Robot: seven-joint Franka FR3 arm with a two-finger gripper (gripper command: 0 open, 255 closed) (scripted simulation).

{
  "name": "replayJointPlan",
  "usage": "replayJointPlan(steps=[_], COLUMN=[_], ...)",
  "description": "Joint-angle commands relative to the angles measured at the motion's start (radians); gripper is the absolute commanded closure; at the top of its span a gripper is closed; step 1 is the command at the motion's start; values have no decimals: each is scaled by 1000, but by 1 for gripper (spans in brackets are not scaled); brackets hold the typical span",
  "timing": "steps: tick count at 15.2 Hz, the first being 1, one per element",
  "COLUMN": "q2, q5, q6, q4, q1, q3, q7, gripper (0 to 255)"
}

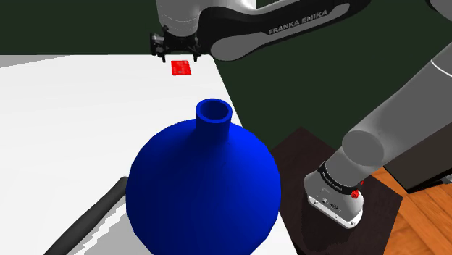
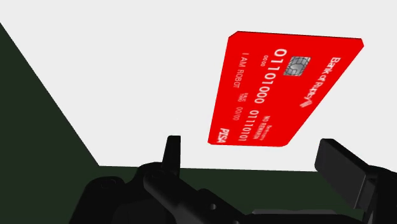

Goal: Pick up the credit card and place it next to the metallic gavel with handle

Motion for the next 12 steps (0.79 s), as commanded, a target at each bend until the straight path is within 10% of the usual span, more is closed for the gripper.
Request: replayJointPlan(steps=[1,6,7,12], q2=[7,6,6,8], q5=[-7,-7,-7,-7], q6=[1,1,1,-3], q4=[1,1,1,5], q1=[0,0,0,1], q3=[1,1,1,2], q7=[5,5,5,4], gripper=[0,0,255,255])
